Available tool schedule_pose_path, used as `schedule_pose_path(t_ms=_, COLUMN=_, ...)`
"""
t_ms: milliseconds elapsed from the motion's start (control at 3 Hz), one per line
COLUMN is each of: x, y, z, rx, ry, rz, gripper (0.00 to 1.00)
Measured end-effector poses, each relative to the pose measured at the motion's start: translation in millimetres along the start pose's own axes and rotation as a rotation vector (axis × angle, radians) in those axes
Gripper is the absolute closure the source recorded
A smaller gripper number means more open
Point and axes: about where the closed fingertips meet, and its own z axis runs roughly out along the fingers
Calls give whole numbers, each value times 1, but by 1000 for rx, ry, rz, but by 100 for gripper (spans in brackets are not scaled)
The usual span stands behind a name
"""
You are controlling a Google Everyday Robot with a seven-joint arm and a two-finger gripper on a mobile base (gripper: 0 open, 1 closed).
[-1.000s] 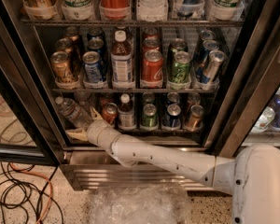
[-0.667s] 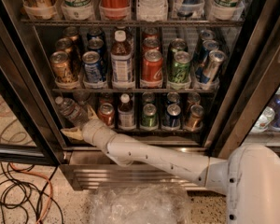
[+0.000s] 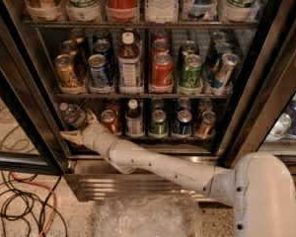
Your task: Pick water bottle from bottom shelf of fridge
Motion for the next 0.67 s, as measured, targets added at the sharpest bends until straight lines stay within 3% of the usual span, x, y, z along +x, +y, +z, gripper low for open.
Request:
schedule_pose_path(t_ms=333, x=0, y=0, z=0, rx=0, ry=0, rz=0, gripper=40)
schedule_pose_path(t_ms=667, x=0, y=0, z=0, rx=0, ry=0, rz=0, gripper=64)
